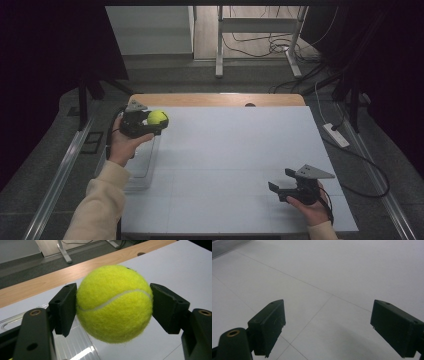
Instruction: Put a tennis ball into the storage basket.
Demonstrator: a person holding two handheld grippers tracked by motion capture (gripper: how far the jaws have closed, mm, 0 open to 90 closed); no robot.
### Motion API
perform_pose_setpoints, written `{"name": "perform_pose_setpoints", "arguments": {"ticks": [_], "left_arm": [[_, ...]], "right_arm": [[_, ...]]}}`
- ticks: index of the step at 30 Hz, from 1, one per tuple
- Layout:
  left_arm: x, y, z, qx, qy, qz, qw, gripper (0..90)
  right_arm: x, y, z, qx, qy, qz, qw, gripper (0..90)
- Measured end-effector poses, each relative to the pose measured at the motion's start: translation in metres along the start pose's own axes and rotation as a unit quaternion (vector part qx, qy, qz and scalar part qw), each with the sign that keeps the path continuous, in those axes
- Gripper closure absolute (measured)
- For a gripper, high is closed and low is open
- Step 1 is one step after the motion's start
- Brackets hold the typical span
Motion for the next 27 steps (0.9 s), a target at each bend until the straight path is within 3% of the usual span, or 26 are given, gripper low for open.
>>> {"name": "perform_pose_setpoints", "arguments": {"ticks": [8, 13, 23, 27], "left_arm": [[0.007, -0.004, -0.01, -0.007, -0.013, 0.001, 0.9999, 27.0], [0.012, -0.008, -0.011, -0.014, -0.008, 0.003, 0.9999, 27.0], [0.022, -0.015, -0.029, -0.024, -0.033, 0.004, 0.9992, 26.9], [0.023, -0.019, -0.03, -0.026, -0.033, 0.005, 0.9991, 27.0]], "right_arm": [[0.0, 0.0, 0.0, 0.0, 0.0, -0.001, 1.0, 12.2], [0.001, 0.0, 0.001, 0.001, 0.0, -0.003, 1.0, 12.2], [0.001, 0.0, 0.0, 0.001, 0.0, -0.003, 1.0, 12.2], [0.001, 0.001, 0.0, 0.001, -0.001, -0.003, 1.0, 12.2]]}}
Point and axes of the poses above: each handheld gripper's, and its own axes: y roughly forward along the jaws, x roughly out of its underside, z roughly to its right, the point moved 4 cm from there along y, roughly forward along the jaws, and after that the axes turned 14 degrees about -y, right-handed, at the moved point
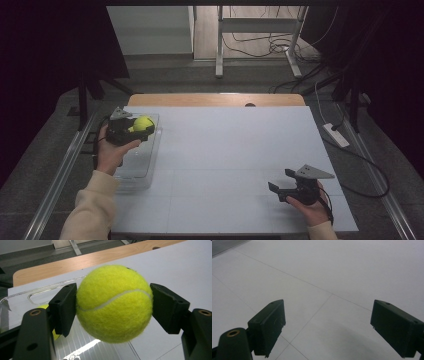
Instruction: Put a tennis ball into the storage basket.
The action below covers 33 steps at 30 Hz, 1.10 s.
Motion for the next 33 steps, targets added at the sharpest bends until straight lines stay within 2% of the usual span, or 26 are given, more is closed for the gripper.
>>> {"name": "perform_pose_setpoints", "arguments": {"ticks": [6, 13, 33], "left_arm": [[-0.001, -0.002, -0.002, -0.001, -0.002, 0.003, 1.0, 27.0], [0.002, -0.003, -0.01, -0.01, -0.013, 0.001, 0.9999, 26.9], [0.009, -0.016, -0.038, -0.037, -0.039, -0.001, 0.9985, 26.9]], "right_arm": [[-0.001, 0.0, -0.001, -0.002, 0.0, 0.0, 1.0, 12.2], [0.0, 0.0, 0.0, 0.0, 0.0, 0.001, 1.0, 12.2], [-0.001, 0.0, -0.002, -0.001, -0.001, 0.001, 1.0, 12.2]]}}
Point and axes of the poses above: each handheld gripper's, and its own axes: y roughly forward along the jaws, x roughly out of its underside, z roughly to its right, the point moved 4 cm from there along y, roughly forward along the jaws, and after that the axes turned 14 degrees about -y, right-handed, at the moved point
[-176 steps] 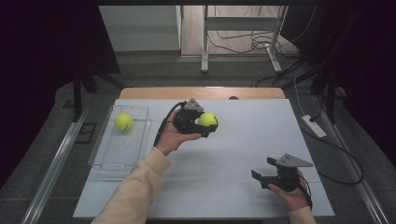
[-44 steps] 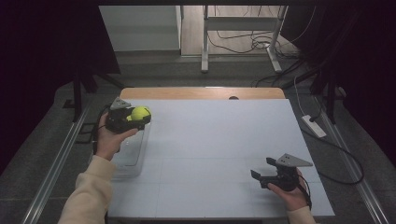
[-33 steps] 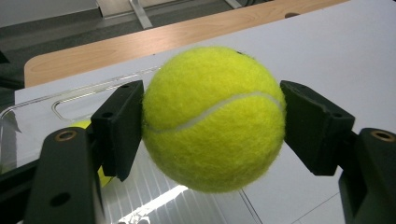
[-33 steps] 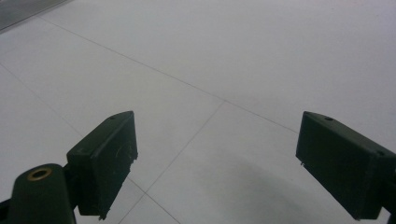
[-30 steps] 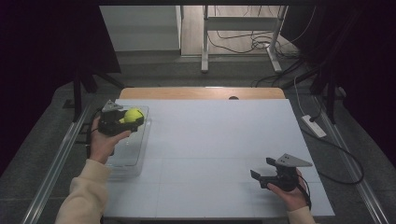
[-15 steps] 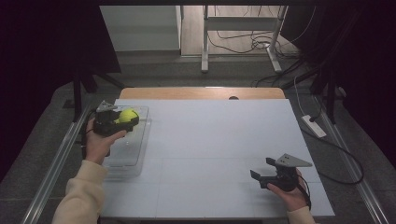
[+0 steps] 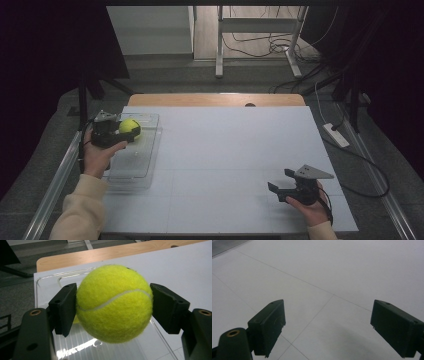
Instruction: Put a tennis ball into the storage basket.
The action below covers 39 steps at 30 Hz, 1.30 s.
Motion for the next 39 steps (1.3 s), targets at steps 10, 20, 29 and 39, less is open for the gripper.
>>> {"name": "perform_pose_setpoints", "arguments": {"ticks": [10, 20, 29, 39], "left_arm": [[0.006, -0.003, -0.011, -0.012, -0.004, -0.007, 0.9999, 26.9], [0.008, -0.001, -0.017, -0.02, -0.002, -0.018, 0.9996, 26.9], [0.016, 0.007, -0.029, -0.034, -0.013, -0.049, 0.9981, 26.8], [0.021, 0.013, -0.036, -0.043, -0.017, -0.077, 0.996, 26.8]], "right_arm": [[0.0, 0.0, 0.0, 0.0, 0.001, 0.001, 1.0, 12.2], [0.0, 0.001, -0.001, -0.001, -0.001, 0.0, 1.0, 12.2], [0.0, 0.001, -0.001, -0.001, -0.001, 0.0, 1.0, 12.2], [0.0, 0.001, -0.001, -0.001, -0.001, -0.001, 1.0, 12.2]]}}
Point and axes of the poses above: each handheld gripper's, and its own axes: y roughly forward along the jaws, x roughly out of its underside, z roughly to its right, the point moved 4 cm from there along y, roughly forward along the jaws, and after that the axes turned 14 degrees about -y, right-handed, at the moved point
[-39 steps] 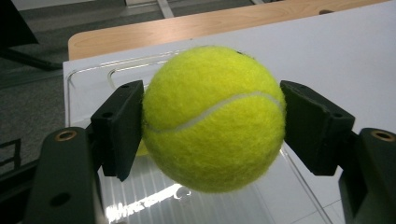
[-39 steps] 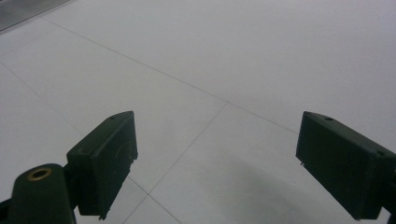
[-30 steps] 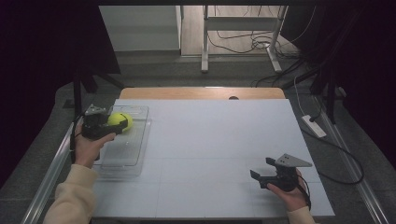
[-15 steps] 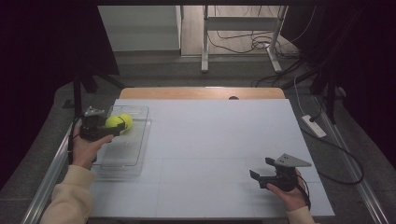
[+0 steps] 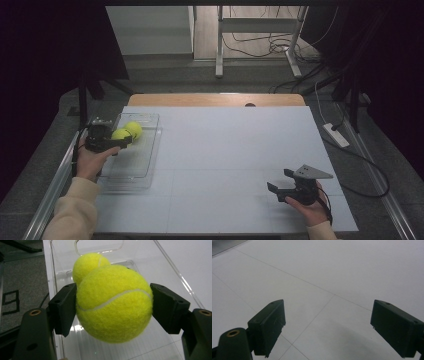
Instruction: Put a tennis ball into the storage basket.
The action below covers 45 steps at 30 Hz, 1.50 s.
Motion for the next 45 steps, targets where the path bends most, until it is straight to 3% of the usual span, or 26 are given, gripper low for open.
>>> {"name": "perform_pose_setpoints", "arguments": {"ticks": [9, 25, 29, 45], "left_arm": [[0.005, 0.008, 0.0, -0.009, 0.007, -0.027, 0.9996, 26.7], [0.006, 0.005, -0.002, -0.025, 0.014, -0.021, 0.9994, 24.3], [0.002, -0.001, 0.0, -0.014, 0.004, -0.002, 0.9999, 14.9], [0.001, -0.012, 0.005, 0.03, -0.007, 0.023, 0.9993, 11.1]], "right_arm": [[0.0, 0.0, 0.0, 0.001, 0.0, 0.001, 1.0, 12.2], [0.0, 0.0, 0.0, 0.0, -0.001, -0.001, 1.0, 12.2], [0.0, 0.0, 0.0, 0.0, -0.001, -0.001, 1.0, 12.1], [0.0, 0.0, 0.0, 0.0, -0.002, 0.0, 1.0, 12.1]]}}
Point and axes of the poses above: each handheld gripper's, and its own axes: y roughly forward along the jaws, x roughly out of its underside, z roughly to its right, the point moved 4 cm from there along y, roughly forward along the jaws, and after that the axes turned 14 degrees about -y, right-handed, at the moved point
